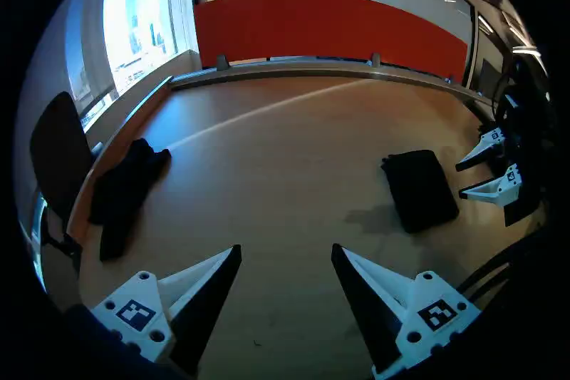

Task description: Fold towel

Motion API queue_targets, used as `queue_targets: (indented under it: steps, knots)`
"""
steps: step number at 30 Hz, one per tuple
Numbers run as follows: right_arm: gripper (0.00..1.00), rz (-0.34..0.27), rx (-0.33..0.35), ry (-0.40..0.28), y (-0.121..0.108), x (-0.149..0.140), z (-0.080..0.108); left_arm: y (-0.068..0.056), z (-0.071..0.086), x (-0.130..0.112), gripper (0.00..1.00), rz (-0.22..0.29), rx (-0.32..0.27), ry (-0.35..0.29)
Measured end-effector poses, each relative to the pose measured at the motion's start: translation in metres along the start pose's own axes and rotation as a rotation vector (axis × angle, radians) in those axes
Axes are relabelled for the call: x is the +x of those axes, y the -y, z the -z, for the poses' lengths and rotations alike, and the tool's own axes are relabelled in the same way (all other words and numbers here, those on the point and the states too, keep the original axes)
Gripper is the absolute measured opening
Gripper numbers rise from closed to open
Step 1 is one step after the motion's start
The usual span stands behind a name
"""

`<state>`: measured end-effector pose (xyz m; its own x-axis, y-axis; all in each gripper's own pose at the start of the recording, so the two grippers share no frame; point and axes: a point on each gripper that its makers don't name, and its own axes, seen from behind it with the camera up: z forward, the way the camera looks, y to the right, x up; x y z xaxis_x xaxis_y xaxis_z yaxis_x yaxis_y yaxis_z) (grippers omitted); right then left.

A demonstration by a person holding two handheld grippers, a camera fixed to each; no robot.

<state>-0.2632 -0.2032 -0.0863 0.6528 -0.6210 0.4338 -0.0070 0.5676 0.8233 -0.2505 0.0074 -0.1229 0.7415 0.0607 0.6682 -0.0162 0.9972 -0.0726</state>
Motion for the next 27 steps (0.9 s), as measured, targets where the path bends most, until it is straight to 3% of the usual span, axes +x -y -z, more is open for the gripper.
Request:
queue_targets:
  steps: [17, 27]
  knots:
    - [0.76, -0.057, -0.016, 0.093, 0.002, -0.058, -0.008, -0.006, -0.003, 0.000, 0.94, -0.009, -0.009, 0.003]
    - [0.65, -0.082, -0.022, 0.112, 0.003, -0.070, -0.013, -0.008, -0.005, 0.001, 0.94, -0.010, -0.011, 0.003]
